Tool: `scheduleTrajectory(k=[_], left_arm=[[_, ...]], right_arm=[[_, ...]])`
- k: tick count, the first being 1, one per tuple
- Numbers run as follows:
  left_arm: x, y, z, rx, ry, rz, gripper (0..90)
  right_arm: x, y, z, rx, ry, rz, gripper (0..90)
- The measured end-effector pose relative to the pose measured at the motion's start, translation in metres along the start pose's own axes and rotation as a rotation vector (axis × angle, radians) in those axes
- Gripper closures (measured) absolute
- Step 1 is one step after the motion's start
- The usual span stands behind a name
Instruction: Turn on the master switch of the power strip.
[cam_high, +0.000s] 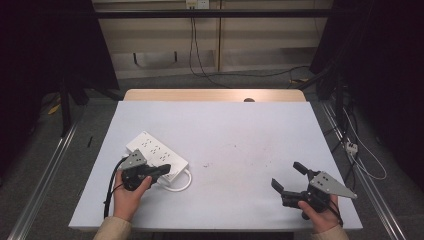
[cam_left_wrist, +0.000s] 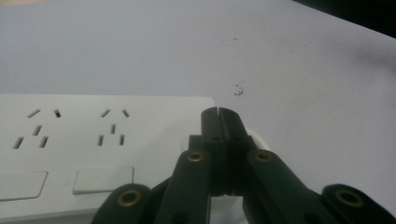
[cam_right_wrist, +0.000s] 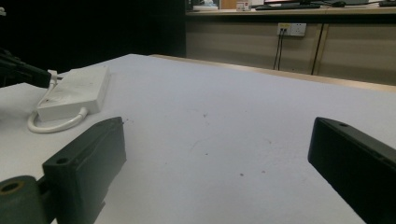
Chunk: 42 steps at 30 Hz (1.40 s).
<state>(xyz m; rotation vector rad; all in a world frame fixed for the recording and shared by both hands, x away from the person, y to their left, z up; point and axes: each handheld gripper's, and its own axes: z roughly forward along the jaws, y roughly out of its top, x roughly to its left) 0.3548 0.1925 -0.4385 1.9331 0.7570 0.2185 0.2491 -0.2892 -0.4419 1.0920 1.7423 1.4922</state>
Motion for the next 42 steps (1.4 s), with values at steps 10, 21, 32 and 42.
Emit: scheduleTrajectory(k=[10, 21, 32, 42], left_arm=[[0.001, 0.002, -0.005, -0.003, 0.002, -0.016, 90.0], [-0.001, 0.002, 0.001, -0.002, -0.021, -0.013, 90.0], [-0.001, 0.001, 0.002, 0.014, -0.015, -0.005, 90.0], [-0.003, 0.0, 0.004, 0.026, -0.014, -0.005, 90.0]], right_arm=[[0.002, 0.003, -0.001, -0.015, -0.002, -0.003, 4.0], [0.004, 0.0, 0.002, 0.003, 0.019, -0.015, 3.9], [0.005, 0.001, 0.002, 0.001, 0.017, -0.018, 3.9], [0.005, 0.001, 0.002, -0.01, 0.027, 0.012, 4.1]])
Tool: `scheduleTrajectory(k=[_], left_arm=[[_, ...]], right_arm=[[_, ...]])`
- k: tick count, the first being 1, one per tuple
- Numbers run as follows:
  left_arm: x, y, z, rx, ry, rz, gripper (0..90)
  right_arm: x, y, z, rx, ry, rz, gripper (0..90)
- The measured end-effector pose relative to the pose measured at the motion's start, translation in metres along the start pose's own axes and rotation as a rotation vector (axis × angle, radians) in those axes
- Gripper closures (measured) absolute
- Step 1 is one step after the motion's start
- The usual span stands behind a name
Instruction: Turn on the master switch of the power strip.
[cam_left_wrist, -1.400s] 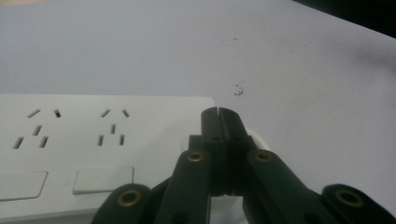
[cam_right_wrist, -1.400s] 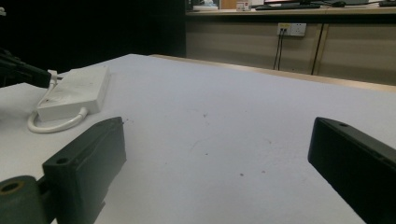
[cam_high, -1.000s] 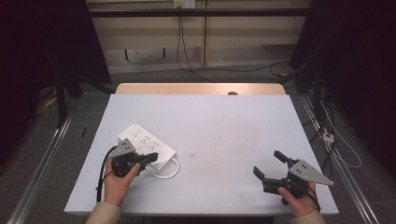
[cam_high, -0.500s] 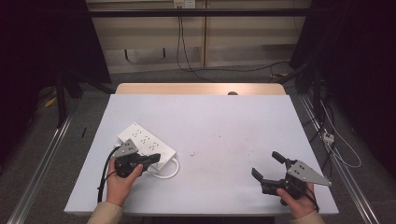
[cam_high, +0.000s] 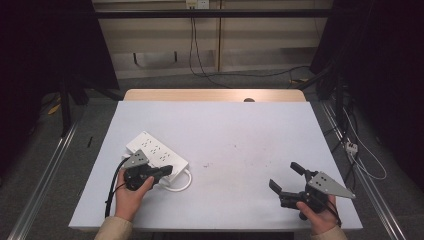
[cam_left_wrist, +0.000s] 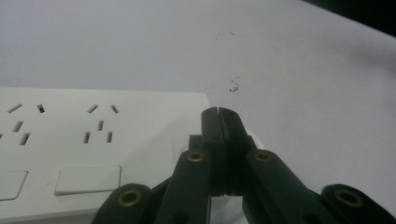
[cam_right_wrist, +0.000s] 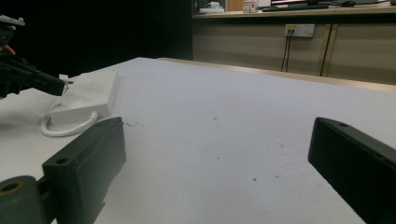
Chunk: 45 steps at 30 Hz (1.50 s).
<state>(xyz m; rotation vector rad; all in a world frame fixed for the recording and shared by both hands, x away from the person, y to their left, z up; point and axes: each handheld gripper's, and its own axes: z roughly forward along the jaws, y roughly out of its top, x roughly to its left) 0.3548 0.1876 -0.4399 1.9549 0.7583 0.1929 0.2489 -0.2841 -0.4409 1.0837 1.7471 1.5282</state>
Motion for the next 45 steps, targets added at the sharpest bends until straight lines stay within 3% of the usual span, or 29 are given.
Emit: scheduleTrajectory(k=[6, 13, 45], left_arm=[[0.005, 0.001, -0.003, -0.016, 0.006, -0.01, 90.0], [0.002, 0.0, 0.003, 0.017, 0.009, 0.008, 90.0], [0.003, -0.001, 0.007, 0.026, 0.026, 0.014, 90.0]], right_arm=[[0.0, 0.0, 0.001, 0.004, -0.012, -0.012, 4.0], [0.0, -0.001, 0.001, 0.013, 0.0, -0.015, 3.9], [0.0, 0.0, 0.0, 0.006, -0.009, -0.024, 4.0]])
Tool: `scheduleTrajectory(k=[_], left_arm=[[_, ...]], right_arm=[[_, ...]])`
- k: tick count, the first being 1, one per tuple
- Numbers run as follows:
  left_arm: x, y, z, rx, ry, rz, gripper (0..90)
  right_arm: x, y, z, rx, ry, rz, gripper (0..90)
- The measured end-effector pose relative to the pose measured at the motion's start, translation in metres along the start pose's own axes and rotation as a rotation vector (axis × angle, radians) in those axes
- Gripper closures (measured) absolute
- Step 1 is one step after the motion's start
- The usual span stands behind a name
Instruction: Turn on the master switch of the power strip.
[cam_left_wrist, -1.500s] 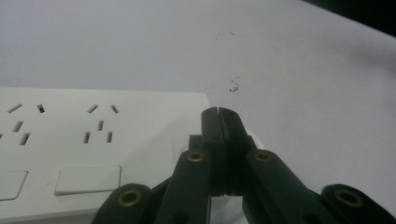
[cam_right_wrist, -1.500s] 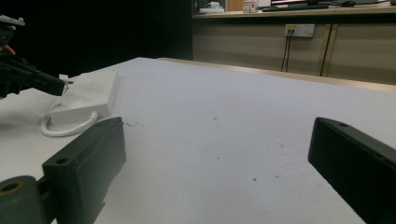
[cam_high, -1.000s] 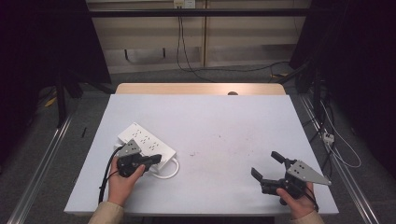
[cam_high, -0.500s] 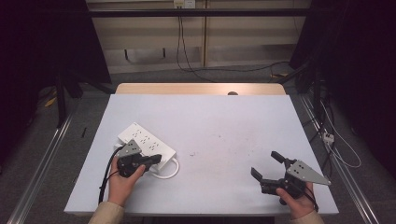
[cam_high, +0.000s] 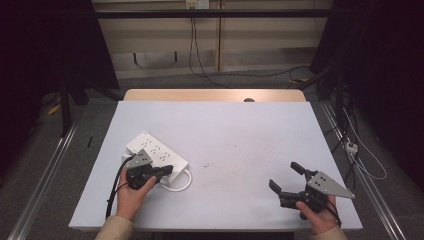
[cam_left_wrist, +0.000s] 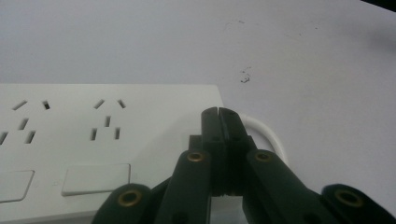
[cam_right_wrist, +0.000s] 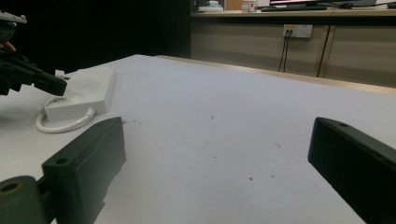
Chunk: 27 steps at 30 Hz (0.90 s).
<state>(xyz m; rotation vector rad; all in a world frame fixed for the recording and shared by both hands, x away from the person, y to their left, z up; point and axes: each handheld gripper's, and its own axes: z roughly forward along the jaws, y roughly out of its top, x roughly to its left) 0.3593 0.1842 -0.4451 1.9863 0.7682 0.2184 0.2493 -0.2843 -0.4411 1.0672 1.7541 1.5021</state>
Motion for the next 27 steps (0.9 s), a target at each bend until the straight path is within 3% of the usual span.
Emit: scheduleTrajectory(k=[27], left_arm=[[0.0009, -0.0012, 0.0034, 0.023, 0.018, 0.022, 90.0]], right_arm=[[-0.0002, 0.0001, -0.0008, -0.001, 0.001, 0.006, 4.1]])
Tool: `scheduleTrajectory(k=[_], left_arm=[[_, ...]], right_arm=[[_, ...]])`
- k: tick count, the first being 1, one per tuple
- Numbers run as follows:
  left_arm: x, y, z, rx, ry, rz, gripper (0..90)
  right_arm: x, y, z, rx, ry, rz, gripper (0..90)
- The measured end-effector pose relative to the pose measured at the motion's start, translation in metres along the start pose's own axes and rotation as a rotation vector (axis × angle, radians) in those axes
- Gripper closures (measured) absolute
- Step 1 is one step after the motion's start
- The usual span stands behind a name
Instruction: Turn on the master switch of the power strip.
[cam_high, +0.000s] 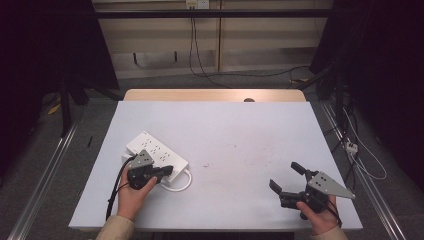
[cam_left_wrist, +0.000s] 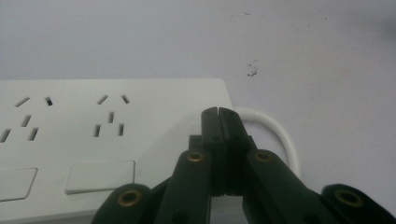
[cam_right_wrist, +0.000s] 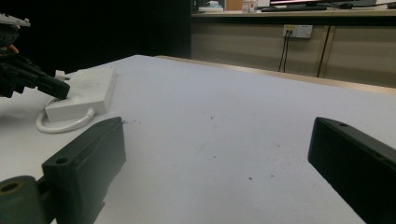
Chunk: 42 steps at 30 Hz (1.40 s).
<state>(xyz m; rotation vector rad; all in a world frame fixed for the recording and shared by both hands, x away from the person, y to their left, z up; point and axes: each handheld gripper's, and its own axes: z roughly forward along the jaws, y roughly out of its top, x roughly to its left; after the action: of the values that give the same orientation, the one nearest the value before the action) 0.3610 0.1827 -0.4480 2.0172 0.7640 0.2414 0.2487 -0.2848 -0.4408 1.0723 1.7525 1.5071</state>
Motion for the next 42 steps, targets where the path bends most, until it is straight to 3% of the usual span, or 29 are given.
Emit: scheduleTrajectory(k=[26, 42], left_arm=[[-0.0033, 0.0003, 0.0013, 0.007, 0.019, 0.034, 90.0], [-0.0057, 0.0003, 0.0056, 0.002, 0.006, 0.036, 90.0]], right_arm=[[0.0003, 0.0002, -0.0001, -0.002, 0.001, -0.009, 4.1], [0.0001, 0.0002, -0.0007, -0.003, 0.002, -0.009, 4.1]])
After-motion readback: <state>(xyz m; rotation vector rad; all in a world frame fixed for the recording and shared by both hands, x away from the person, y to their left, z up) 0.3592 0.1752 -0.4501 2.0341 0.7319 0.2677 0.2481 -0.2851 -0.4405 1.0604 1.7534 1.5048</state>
